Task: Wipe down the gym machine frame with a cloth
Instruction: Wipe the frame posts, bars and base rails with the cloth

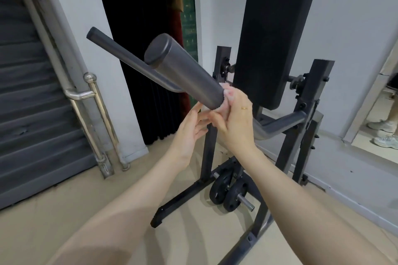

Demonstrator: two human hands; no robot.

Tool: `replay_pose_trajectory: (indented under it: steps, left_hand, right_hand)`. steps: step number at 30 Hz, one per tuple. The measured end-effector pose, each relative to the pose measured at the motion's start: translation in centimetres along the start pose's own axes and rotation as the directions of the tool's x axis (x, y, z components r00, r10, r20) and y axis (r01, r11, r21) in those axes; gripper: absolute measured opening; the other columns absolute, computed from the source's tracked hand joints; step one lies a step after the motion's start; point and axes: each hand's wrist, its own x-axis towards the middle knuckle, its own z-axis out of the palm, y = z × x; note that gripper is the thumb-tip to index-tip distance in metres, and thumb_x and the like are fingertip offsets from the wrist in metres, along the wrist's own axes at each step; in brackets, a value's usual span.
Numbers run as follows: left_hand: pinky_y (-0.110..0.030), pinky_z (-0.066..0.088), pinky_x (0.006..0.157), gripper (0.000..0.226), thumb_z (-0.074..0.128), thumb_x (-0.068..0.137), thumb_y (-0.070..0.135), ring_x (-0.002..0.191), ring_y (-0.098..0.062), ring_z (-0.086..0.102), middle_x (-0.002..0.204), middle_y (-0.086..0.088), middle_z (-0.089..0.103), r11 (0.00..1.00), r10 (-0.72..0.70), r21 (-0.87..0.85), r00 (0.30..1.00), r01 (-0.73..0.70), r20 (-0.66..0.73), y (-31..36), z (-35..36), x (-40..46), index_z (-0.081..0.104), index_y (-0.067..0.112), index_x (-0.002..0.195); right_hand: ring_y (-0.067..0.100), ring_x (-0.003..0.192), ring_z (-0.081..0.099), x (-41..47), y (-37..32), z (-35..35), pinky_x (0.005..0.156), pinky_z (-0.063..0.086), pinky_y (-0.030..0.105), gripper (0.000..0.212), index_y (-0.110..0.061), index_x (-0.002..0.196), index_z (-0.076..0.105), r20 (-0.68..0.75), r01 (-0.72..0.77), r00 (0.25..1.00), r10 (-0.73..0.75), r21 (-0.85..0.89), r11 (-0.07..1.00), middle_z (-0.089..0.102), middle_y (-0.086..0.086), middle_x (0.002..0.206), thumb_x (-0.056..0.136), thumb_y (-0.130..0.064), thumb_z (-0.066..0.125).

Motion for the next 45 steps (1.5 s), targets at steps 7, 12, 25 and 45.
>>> replay_pose_trajectory:
  steps: [7,12,25,45]
  left_hand:
    - [-0.035,0.040,0.106,0.033,0.020,0.101,0.043,0.109,-0.004,0.059,0.112,0.013,0.066,0.994,-0.099,-0.059,0.987,0.092,-0.130,-2.6,4.4,-0.1,0.053,0.043,0.107]
    - [-0.024,0.045,0.091,0.048,0.009,0.099,0.050,0.109,-0.005,0.060,0.110,0.013,0.068,0.989,-0.086,-0.137,0.973,0.057,-0.214,-3.5,6.3,1.0,0.052,0.038,0.116]
    - [-0.031,0.045,0.097,0.041,0.045,0.098,0.023,0.114,-0.012,0.059,0.120,0.003,0.063,0.991,-0.008,-0.127,0.935,-0.040,-0.355,-5.6,9.6,1.4,0.037,0.025,0.138]
    - [-0.003,0.045,0.067,0.039,0.056,0.086,-0.011,0.075,0.016,0.060,0.097,0.009,0.059,0.996,-0.077,-0.055,0.967,0.065,-0.244,-8.6,12.9,5.7,0.045,0.020,0.106]
  right_hand:
    - [0.026,0.109,0.051,1.3,2.2,-1.5,0.094,0.046,0.039,0.051,-0.008,0.124,0.053,0.195,0.045,0.979,-0.057,0.067,0.997,0.056,0.008,0.118,0.083,-0.039,0.057]
    - [0.021,0.124,0.042,0.1,4.1,-1.2,0.105,0.033,0.030,0.064,-0.011,0.138,0.039,0.151,0.107,0.978,-0.141,0.211,0.972,0.048,0.011,0.135,0.080,-0.006,0.067]
    - [0.017,0.133,0.033,-1.1,8.4,-2.4,0.110,0.022,0.022,0.075,-0.012,0.147,0.030,0.291,0.046,0.950,-0.118,0.243,0.969,0.037,0.006,0.148,0.083,-0.003,0.067]
    - [0.030,0.105,0.044,-2.5,19.7,-4.2,0.085,0.043,0.044,0.058,-0.008,0.116,0.047,0.486,-0.072,0.862,0.145,-0.167,0.983,0.046,0.005,0.112,0.059,0.007,0.044]
